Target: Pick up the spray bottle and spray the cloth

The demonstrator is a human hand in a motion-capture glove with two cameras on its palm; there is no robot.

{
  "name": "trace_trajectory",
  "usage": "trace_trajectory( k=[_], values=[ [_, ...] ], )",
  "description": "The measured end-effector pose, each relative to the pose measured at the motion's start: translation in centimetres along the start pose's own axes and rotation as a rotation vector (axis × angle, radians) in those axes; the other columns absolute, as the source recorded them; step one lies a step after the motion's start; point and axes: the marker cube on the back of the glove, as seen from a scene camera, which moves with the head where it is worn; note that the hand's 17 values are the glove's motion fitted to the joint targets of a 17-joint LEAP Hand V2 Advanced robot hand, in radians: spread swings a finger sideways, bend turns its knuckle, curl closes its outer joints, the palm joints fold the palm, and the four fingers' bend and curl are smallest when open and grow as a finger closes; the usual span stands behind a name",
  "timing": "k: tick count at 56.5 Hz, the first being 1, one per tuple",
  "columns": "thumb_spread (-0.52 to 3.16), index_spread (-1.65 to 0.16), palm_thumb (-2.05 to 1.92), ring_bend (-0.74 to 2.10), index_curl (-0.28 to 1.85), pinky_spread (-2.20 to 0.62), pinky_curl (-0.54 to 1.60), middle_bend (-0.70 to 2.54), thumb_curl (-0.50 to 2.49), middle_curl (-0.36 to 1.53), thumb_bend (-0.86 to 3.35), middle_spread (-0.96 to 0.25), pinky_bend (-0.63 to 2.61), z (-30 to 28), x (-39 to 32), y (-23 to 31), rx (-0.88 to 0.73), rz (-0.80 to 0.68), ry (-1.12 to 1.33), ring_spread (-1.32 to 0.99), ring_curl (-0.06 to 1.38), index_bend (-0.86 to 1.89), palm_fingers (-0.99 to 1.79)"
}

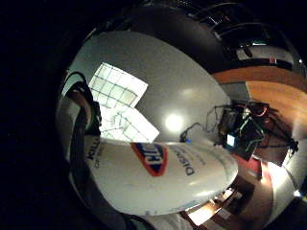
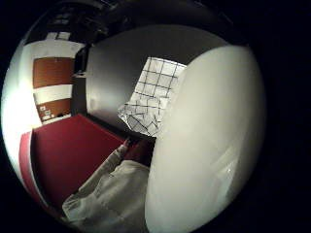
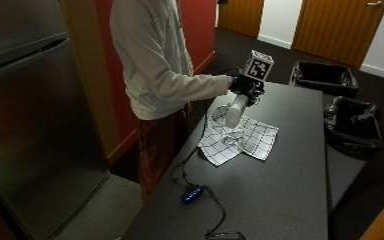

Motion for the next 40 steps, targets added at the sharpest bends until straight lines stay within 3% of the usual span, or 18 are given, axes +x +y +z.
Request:
trace_trajectory(
  k=[9,15,19,24,30,40],
  values=[
    [-0.05,-0.23,1.06,0.57,0.54,-0.26,0.38,0.58,0.73,0.51,-0.03,-0.14,0.31,4.2,-1.5,-0.3,-0.077,0.106,0.149,-0.20,0.47,0.36,1.34],
    [-0.05,-0.23,1.06,0.57,0.54,-0.25,0.39,0.58,0.73,0.51,-0.03,-0.14,0.31,6.0,-3.4,-0.7,-0.083,0.084,0.035,-0.20,0.47,0.35,1.33],
    [-0.05,-0.23,1.06,0.57,0.54,-0.25,0.39,0.58,0.74,0.51,-0.03,-0.14,0.31,6.5,-3.1,-0.5,-0.094,0.097,0.094,-0.20,0.47,0.35,1.33],
    [-0.05,-0.23,1.06,0.57,0.54,-0.25,0.39,0.58,0.74,0.51,-0.03,-0.14,0.31,6.2,-2.3,-0.5,-0.078,0.178,0.179,-0.19,0.47,0.35,1.33],
    [-0.05,-0.23,1.06,0.57,0.54,-0.25,0.39,0.57,0.74,0.51,-0.03,-0.15,0.32,5.3,-4.5,-0.4,-0.044,0.092,0.036,-0.20,0.47,0.34,1.33],
    [-0.04,-0.23,1.06,0.57,0.54,-0.24,0.39,0.57,0.75,0.51,-0.03,-0.15,0.32,4.8,-4.3,-0.3,-0.007,0.142,0.064,-0.20,0.47,0.34,1.33]
  ],
)
